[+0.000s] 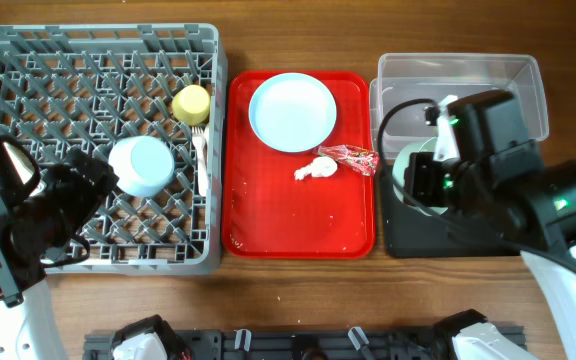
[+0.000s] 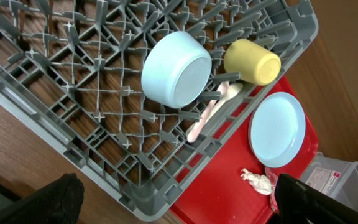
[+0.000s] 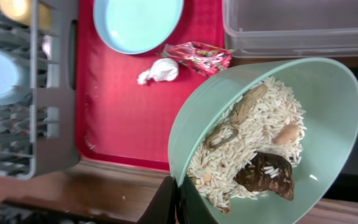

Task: Sort waste into correct bins and load items into the dishwasher rack
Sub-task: 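Carry the green bowl over the black tray and tip the rice out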

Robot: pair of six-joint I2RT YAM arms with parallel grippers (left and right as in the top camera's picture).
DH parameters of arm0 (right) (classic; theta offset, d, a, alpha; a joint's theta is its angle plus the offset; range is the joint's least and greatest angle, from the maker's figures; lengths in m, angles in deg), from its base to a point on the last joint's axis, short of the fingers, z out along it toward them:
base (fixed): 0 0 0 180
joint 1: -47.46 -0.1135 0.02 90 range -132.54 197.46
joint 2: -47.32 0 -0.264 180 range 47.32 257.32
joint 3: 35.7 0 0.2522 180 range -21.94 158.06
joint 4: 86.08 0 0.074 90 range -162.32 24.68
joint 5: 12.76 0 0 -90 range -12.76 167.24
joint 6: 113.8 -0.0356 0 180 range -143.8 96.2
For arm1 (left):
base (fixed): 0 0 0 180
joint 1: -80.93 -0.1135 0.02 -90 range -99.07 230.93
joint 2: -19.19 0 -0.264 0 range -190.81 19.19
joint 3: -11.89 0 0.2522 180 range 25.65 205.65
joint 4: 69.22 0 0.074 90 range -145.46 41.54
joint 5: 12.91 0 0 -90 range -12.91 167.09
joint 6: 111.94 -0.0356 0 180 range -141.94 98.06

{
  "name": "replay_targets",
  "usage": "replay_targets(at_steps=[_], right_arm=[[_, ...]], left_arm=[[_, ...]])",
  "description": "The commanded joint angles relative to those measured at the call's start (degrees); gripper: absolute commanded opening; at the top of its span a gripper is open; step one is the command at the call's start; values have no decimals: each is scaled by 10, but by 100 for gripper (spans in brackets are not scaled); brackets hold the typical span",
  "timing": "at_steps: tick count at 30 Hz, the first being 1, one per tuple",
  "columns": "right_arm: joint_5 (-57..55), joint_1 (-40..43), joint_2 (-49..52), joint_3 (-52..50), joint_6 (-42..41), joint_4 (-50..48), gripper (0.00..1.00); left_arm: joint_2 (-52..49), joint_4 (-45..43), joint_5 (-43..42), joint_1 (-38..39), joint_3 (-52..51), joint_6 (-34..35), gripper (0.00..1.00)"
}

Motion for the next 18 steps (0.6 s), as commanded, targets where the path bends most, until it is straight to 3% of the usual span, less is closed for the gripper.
replay_targets(at_steps=[1,9,15,18], right_arm=[[119,71,-4,-19,84,-10,4],[384,284,-4,-192,239,-82,4],[534,370,-4,-327,252,-212,4],[549,384,-4,-364,252,-246,4]], left_arm=[[0,0,7,-2,1,-3,100],[0,0,7,-2,1,-2,100],[0,0,7,-2,1,-3,100],[0,0,7,-2,1,-3,100]])
